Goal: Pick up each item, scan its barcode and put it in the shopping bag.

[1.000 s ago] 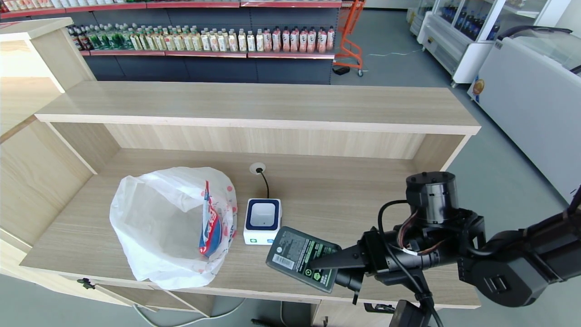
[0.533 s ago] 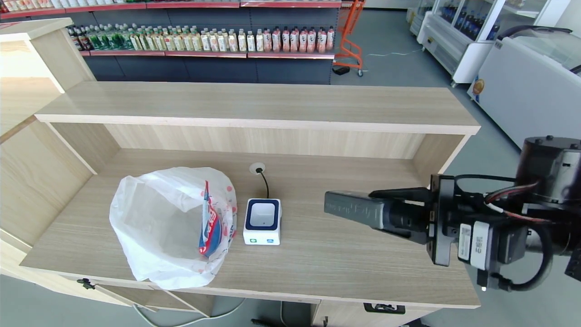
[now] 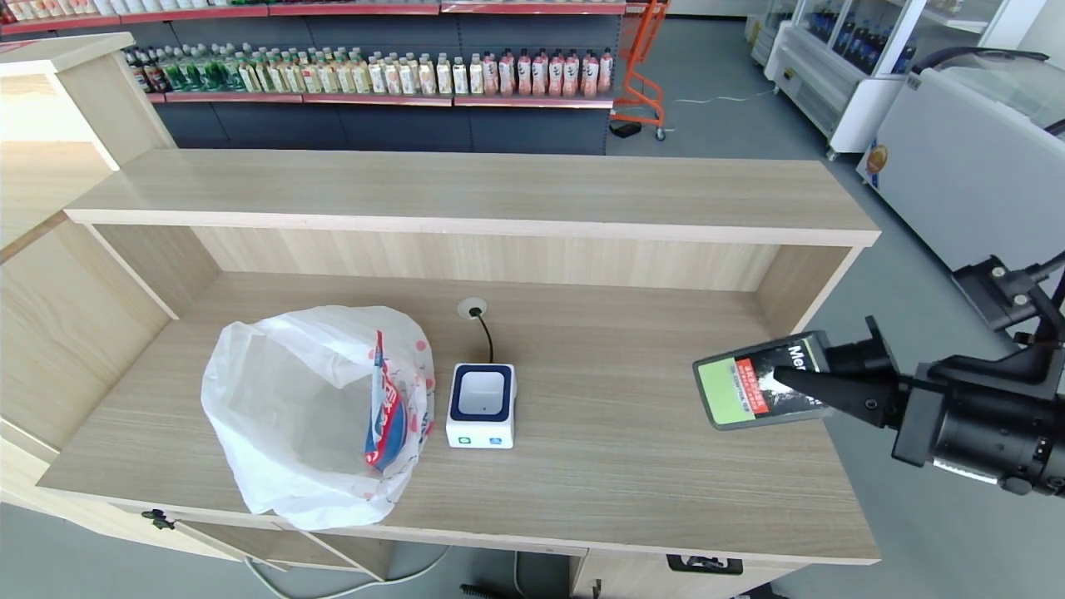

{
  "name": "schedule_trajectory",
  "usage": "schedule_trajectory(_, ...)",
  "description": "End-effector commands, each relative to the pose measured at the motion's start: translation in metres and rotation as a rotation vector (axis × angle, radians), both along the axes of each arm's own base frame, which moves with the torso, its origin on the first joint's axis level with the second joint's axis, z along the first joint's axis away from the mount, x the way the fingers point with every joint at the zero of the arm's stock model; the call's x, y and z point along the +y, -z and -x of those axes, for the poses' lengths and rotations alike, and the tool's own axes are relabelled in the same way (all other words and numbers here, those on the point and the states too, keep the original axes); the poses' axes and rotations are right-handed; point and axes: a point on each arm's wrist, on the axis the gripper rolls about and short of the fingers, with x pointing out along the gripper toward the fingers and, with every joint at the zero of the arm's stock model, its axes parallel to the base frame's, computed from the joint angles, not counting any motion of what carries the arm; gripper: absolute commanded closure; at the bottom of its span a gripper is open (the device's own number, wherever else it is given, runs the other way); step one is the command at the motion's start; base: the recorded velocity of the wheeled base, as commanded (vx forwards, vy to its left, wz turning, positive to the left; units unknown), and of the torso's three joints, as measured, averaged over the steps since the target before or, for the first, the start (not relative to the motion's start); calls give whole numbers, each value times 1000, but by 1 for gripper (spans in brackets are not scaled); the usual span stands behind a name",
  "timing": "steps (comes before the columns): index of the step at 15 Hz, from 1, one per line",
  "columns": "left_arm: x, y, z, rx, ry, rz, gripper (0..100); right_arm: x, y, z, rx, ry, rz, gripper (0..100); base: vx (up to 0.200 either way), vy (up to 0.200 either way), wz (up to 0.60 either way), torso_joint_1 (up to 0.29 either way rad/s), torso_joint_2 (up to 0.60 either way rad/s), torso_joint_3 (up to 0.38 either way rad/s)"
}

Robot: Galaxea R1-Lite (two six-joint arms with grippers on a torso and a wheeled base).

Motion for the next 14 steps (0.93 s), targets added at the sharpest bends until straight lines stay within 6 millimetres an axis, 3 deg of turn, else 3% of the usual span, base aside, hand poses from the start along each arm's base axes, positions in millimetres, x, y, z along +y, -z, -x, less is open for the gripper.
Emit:
schedule_trajectory(1,0,0,0,0,0,0,0,-1,7,-8,153,57,-116,100,0,0,0,0,0,0)
schedule_trajectory(3,0,0,0,0,0,0,0,0,17,-16,222,69,-127,100,0,0,0,0,0,0)
schedule_trajectory(11,0,0,0,0,0,-1,0,2,20,-19,288,75,-175,100,0,0,0,0,0,0)
schedule_trajectory(14,0,0,0,0,0,2,0,2,22,-20,303,77,-181,100,0,200,0,5,-1,1)
